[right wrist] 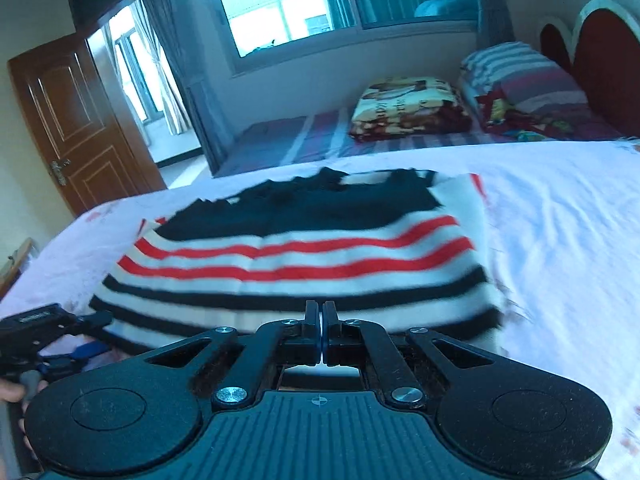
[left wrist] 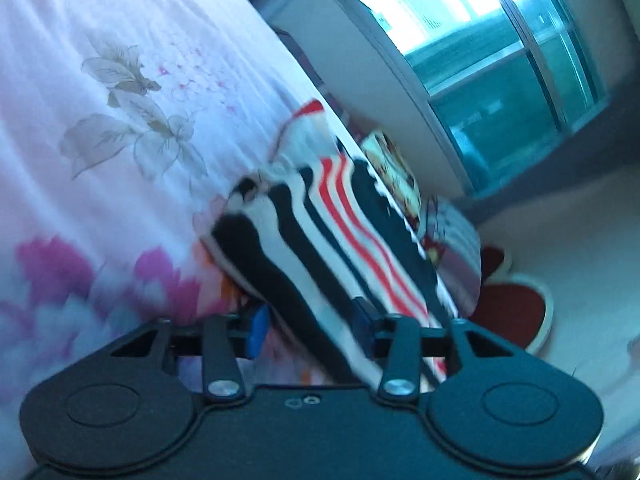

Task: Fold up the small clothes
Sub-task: 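Grasp a side edge of the folded sweater with the left tool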

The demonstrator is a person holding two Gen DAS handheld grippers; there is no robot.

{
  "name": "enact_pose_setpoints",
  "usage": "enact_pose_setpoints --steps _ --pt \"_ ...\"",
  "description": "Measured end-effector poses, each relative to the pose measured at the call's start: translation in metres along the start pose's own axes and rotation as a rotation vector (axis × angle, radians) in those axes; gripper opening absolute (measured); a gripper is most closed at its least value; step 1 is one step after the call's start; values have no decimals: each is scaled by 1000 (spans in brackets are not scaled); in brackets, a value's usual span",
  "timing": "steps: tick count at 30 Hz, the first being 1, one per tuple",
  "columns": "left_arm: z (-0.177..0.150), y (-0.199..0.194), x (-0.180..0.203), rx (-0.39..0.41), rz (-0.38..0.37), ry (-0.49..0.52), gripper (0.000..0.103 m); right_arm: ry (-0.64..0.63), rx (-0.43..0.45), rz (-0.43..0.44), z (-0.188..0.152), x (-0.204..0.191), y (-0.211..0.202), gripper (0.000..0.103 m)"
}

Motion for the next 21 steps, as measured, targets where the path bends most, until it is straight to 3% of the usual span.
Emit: enact_pose_setpoints --steps 8,10,12,14,16,19,21 --pt "23 35 0 63 -10 -58 33 -23 -27 78 20 -21 76 0" --pt "27 41 5 62 10 -37 28 -38 -42 91 19 -28 91 0" --pt "29 42 5 50 19 -60 16 -69 -49 91 16 -35 102 0" --pt "33 28 7 80 -46 -87 14 -106 -49 89 13 -42 108 0" --pt "31 18 13 120 -94 -41 14 -169 -62 61 4 -46 119 0" --pt "25 31 -14 62 -32 -113 14 -172 -56 58 -4 -41 129 0" --pt "27 28 -13 61 -60 -101 14 -165 -58 65 -3 -37 129 0"
Point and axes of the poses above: each gripper's, at about its wrist camera, not at the fingertips, and y roughly the way its jaws point, x to its right, z to its top, the point moved 3 cm from there along y, roughly the way its jaws point
